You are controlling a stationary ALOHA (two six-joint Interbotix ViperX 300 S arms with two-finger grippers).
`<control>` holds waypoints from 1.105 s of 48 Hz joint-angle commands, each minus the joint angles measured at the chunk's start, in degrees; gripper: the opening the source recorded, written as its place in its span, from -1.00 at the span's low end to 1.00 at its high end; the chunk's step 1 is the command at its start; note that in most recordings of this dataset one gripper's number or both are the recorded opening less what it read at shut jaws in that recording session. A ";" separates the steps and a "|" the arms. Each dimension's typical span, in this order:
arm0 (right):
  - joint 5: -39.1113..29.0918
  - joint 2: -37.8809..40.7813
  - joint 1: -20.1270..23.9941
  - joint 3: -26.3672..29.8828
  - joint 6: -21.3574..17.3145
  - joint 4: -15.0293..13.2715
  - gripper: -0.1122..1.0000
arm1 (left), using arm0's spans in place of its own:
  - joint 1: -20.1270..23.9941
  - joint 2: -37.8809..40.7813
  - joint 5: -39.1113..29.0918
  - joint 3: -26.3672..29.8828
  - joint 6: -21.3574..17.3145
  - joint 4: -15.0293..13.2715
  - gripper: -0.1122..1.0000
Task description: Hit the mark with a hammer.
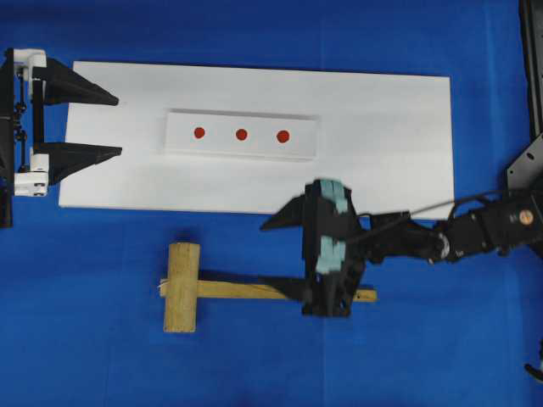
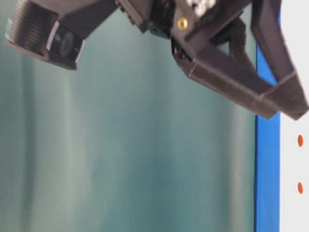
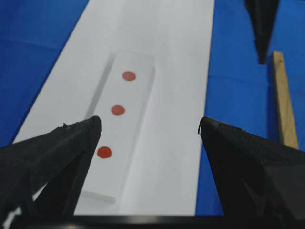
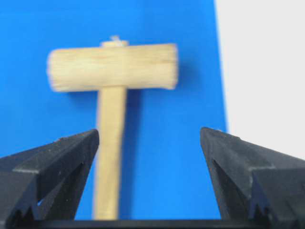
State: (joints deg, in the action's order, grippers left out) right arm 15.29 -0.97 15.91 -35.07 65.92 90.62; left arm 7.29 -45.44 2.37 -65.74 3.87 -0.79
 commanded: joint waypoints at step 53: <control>-12.74 -34.01 -24.08 -19.16 11.34 -2.64 0.56 | 0.00 -11.16 -5.98 -1.67 -1.14 0.00 0.66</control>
State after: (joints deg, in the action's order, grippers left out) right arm 2.55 -31.29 -8.17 -53.35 77.17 88.07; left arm 7.29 -55.28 -2.81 -67.76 2.81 -0.70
